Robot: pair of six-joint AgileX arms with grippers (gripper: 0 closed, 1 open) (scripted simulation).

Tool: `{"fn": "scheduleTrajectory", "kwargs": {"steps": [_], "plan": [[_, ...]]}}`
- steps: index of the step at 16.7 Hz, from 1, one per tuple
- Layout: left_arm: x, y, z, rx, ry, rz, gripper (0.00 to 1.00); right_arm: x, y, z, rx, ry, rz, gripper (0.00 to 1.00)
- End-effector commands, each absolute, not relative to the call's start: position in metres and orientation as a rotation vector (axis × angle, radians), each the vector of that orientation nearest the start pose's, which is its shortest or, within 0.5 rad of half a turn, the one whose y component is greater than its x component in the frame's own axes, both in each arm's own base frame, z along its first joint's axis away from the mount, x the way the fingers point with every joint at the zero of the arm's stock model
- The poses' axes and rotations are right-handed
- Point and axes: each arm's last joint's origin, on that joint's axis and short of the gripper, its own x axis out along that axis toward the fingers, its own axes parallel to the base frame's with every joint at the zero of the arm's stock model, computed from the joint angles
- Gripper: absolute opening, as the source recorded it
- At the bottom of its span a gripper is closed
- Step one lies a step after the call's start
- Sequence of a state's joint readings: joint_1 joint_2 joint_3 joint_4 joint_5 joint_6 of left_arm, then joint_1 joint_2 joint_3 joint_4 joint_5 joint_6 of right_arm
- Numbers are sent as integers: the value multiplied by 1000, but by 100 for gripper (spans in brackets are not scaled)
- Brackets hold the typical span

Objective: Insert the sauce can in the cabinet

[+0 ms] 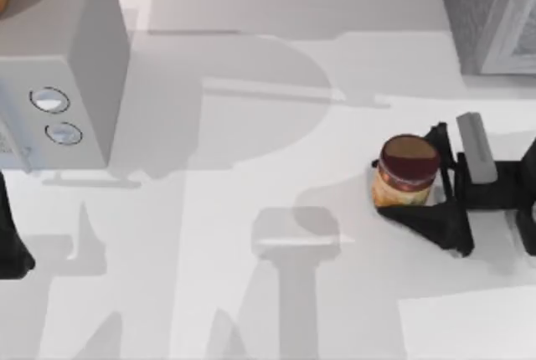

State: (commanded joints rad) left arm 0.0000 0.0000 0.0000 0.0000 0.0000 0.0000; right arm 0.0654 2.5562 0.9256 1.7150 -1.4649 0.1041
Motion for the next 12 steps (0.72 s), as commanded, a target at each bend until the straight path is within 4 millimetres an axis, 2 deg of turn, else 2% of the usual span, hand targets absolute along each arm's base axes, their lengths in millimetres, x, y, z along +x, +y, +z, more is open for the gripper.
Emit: {"fn": "scheduleTrajectory", "kwargs": {"steps": [3, 12], "plan": [[106, -1, 160, 0, 0, 0, 100, 361, 58, 24, 30, 34, 1557, 0], [106, -1, 160, 0, 0, 0, 100, 365, 58, 114, -7, -9, 1555, 0]]}}
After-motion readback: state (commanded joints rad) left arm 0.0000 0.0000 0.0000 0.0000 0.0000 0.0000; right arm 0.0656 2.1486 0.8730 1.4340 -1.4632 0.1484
